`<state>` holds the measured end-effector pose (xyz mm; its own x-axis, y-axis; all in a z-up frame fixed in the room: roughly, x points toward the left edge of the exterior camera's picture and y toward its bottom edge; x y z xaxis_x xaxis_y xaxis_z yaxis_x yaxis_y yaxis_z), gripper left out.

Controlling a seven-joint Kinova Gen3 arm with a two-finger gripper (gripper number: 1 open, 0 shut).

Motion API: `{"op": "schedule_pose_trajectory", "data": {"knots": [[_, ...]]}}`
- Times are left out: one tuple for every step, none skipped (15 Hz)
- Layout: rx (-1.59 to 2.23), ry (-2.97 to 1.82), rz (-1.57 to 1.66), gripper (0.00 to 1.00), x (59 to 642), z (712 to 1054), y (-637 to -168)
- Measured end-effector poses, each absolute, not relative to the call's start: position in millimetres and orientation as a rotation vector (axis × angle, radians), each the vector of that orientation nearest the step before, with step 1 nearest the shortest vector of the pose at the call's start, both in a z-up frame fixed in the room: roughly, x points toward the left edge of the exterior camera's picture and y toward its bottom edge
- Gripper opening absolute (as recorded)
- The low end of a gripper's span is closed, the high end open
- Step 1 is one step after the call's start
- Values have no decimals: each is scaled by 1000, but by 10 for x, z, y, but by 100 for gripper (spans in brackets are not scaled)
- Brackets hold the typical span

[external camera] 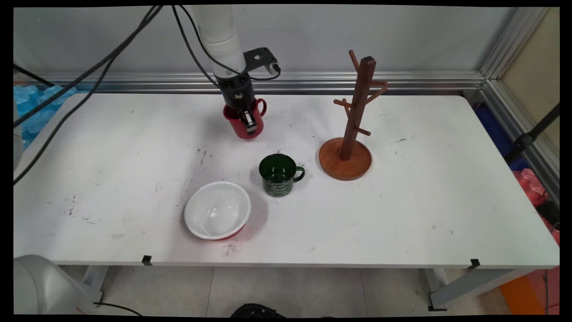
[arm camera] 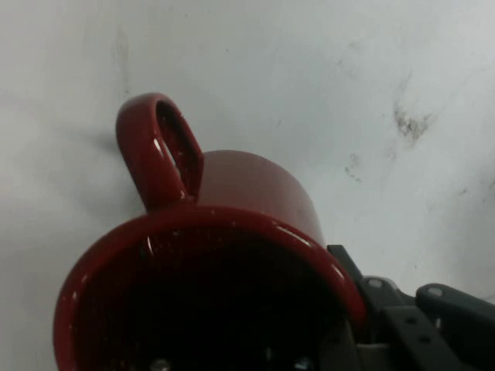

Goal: Place the picked object on the table

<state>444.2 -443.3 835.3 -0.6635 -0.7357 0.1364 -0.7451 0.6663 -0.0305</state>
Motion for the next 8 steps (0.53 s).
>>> {"op": "schedule_pose_trajectory", "data": {"knots": [[1232,-2768,123,0,4434,8329,-4446],[1231,-2772,120,0,4425,8304,-4459],[1228,-2777,118,0,4417,8281,-4473],[1226,-2782,117,0,4410,8259,-4485],[1223,-2786,116,0,4406,8244,-4494],[1221,-2791,116,0,4400,8226,-4504],[1218,-2795,116,0,4394,8211,-4512],[1216,-2799,115,0,4389,8198,-4518]]}}
